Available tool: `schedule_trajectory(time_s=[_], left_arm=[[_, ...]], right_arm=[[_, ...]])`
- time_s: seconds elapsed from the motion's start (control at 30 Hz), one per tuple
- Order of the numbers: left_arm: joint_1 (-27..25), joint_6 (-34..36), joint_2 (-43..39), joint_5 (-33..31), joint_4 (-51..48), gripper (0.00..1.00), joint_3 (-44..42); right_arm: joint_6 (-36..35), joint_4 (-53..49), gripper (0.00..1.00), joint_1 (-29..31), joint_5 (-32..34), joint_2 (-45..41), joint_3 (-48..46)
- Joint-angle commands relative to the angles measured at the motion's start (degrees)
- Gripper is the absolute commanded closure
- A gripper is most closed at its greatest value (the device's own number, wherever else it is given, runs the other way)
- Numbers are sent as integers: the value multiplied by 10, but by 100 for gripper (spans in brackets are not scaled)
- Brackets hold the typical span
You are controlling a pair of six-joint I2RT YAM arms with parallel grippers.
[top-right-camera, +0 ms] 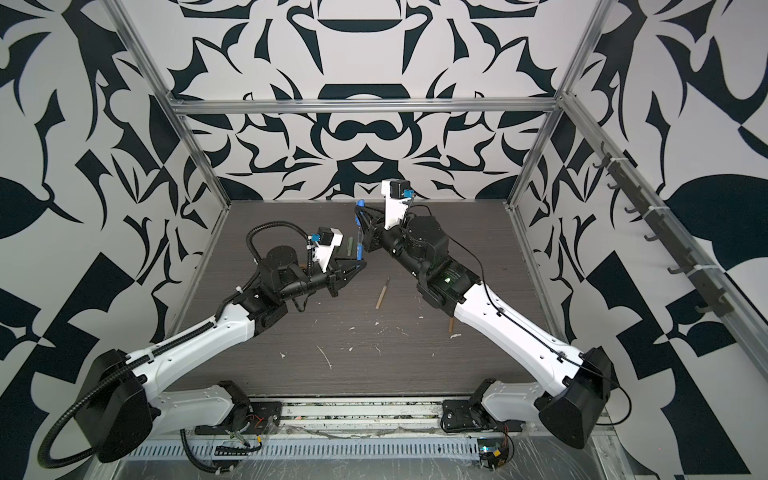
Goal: Insert the pens into the pen caps
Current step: 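Raise the blue cap with the right gripper above the upright blue pen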
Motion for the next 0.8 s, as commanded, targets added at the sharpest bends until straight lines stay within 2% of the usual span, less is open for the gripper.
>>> schedule_trajectory(time_s=[0.0, 0.77], left_arm=[[-2, 6, -9, 4, 3, 95, 17], [-2, -11, -15, -12, 13, 96, 11]], right_arm=[[-11, 14, 93, 3, 9, -20, 1], [16, 8, 94, 7, -10, -26, -45]])
